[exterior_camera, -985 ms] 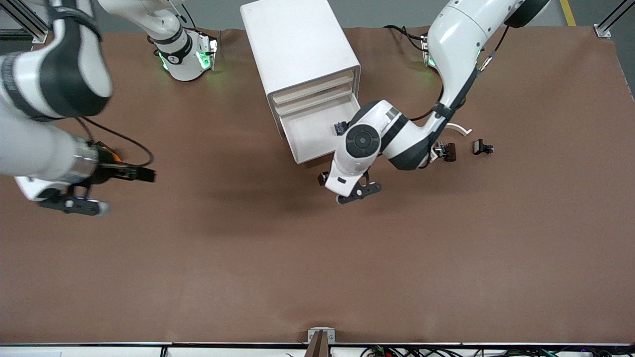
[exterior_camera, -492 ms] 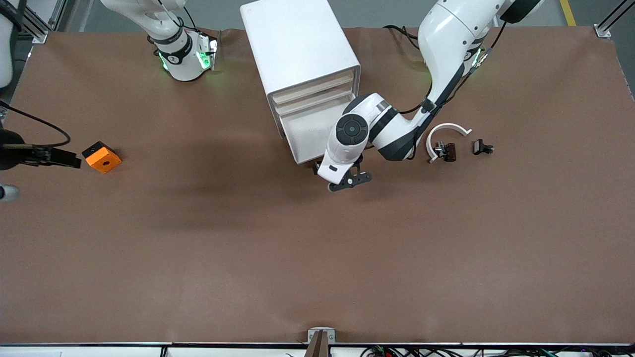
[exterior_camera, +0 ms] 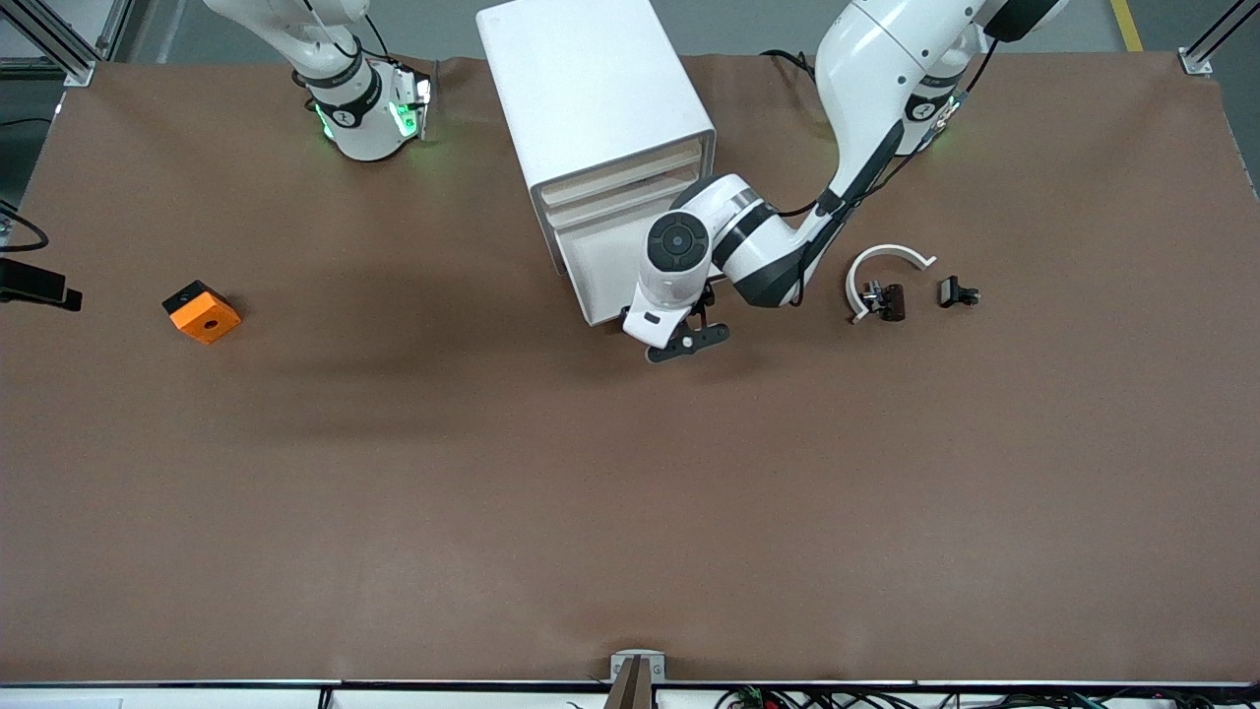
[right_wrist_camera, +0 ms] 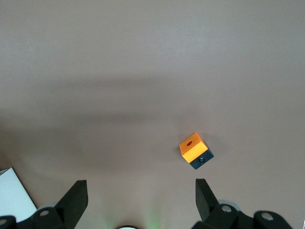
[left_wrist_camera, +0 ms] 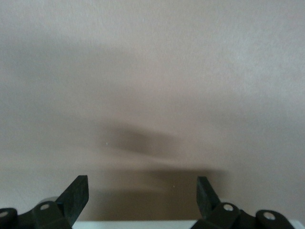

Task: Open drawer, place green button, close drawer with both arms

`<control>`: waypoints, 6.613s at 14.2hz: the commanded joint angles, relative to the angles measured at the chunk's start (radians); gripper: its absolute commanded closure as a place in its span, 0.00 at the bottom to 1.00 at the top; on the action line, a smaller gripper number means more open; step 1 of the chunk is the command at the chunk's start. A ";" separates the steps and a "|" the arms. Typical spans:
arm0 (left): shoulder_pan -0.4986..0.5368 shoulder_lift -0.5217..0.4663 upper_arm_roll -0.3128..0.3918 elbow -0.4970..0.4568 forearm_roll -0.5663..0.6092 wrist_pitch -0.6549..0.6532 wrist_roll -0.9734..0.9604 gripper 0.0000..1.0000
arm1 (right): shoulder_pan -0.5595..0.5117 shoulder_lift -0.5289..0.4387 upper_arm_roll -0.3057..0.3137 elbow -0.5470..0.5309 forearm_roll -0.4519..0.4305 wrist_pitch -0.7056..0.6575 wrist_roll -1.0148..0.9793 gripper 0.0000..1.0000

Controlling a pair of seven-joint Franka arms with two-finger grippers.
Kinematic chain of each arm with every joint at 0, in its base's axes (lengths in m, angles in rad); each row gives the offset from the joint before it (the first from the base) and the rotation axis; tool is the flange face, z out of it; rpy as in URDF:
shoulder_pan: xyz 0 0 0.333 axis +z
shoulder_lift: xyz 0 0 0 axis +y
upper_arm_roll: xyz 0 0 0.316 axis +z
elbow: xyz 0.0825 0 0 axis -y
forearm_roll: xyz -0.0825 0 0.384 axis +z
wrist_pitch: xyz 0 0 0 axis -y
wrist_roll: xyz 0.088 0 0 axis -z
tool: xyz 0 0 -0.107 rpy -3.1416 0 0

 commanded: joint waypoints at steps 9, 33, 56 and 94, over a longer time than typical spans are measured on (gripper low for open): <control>-0.014 -0.021 -0.046 -0.048 0.019 0.000 -0.087 0.00 | 0.134 -0.106 0.021 -0.010 -0.007 -0.066 0.159 0.00; -0.014 0.016 -0.167 -0.036 -0.175 -0.080 -0.152 0.00 | 0.100 -0.188 0.021 -0.037 -0.040 -0.060 0.149 0.00; 0.021 0.033 -0.157 0.020 -0.203 -0.127 -0.132 0.00 | 0.080 -0.421 0.024 -0.380 0.019 0.109 0.156 0.00; 0.649 -0.332 -0.220 -0.197 0.055 -0.308 0.540 0.00 | 0.045 -0.433 0.067 -0.380 0.013 0.103 0.149 0.00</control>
